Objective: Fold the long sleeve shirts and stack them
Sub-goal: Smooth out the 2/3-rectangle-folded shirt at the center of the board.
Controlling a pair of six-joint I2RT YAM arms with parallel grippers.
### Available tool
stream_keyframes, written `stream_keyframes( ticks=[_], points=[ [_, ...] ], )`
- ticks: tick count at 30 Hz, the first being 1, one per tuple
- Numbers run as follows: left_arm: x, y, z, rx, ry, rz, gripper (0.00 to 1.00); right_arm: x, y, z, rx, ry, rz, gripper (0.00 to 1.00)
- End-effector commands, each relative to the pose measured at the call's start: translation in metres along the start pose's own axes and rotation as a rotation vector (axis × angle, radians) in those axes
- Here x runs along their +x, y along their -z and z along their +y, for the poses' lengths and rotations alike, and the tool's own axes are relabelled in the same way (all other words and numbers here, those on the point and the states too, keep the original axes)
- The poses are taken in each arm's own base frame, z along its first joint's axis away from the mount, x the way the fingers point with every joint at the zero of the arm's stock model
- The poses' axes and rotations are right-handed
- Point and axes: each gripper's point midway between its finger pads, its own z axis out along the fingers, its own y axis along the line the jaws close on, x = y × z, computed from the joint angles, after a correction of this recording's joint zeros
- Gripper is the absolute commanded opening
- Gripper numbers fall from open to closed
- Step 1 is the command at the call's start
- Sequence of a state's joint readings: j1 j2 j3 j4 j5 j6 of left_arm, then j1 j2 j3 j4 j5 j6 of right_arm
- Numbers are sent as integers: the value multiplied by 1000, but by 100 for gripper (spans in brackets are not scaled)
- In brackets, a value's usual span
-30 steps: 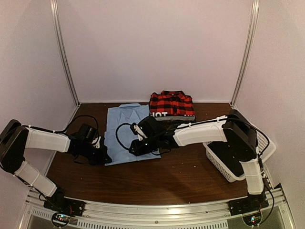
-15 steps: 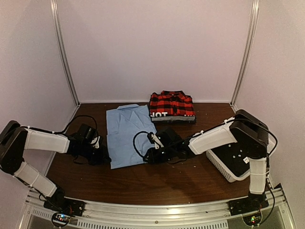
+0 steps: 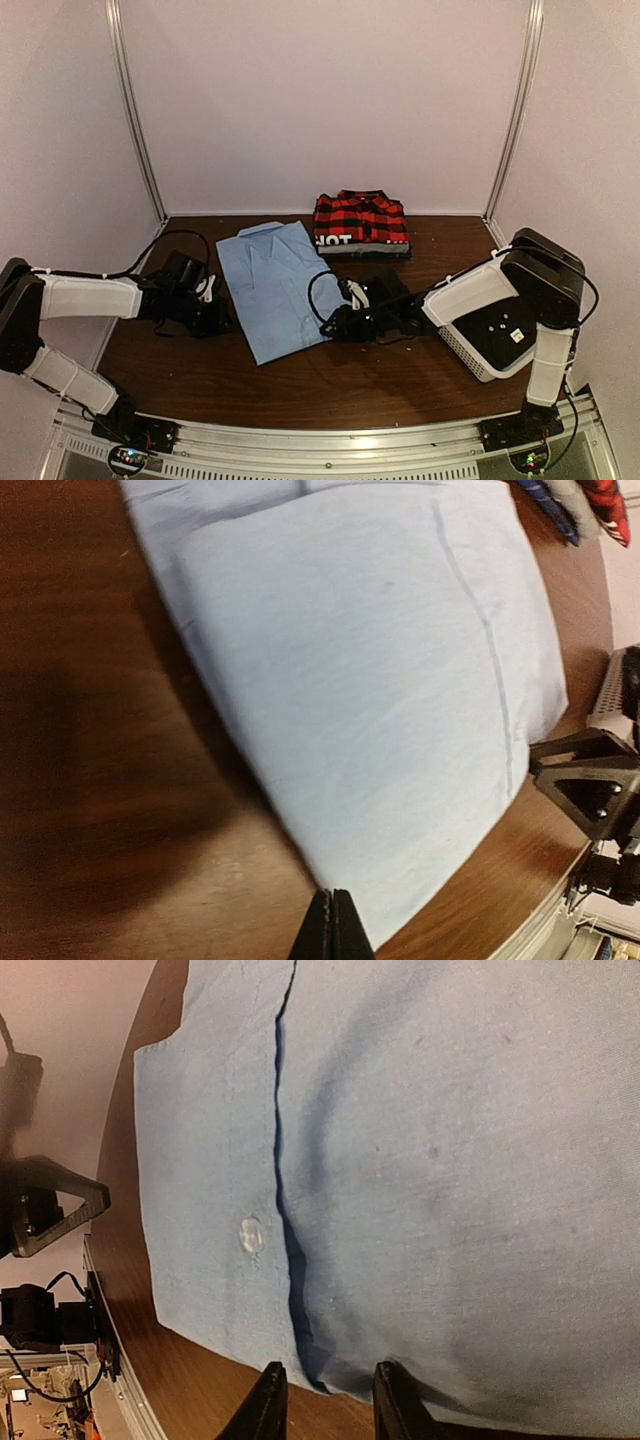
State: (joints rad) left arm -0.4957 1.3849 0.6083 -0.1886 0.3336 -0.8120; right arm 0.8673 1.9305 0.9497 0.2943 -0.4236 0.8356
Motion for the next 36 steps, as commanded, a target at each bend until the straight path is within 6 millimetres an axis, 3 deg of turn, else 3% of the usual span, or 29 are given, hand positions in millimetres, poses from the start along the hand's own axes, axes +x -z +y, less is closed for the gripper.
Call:
stream_keyframes(
  ticks=[1,6,12,17,23,30,36],
  points=[
    [-8,6,-54,119,-94,-21,0,-18,14,27,-20,49,-44,31],
    [14,-15,-74,146,-121,46,0,-42,34,35,44,109,-114,31],
    [40,-44,-73,142,-134,128,0,-55,35,9,105,105,-124,31],
    [55,-51,-43,47,-99,163,0,-46,28,-30,167,70,-86,31],
    [75,-50,-15,-26,-83,206,0,-32,38,-70,253,27,-80,31],
    [86,-48,2,-74,-79,231,0,-16,49,-87,313,30,-62,31],
    [82,-41,7,-122,-88,216,0,0,44,-76,298,46,-25,31]
  ],
)
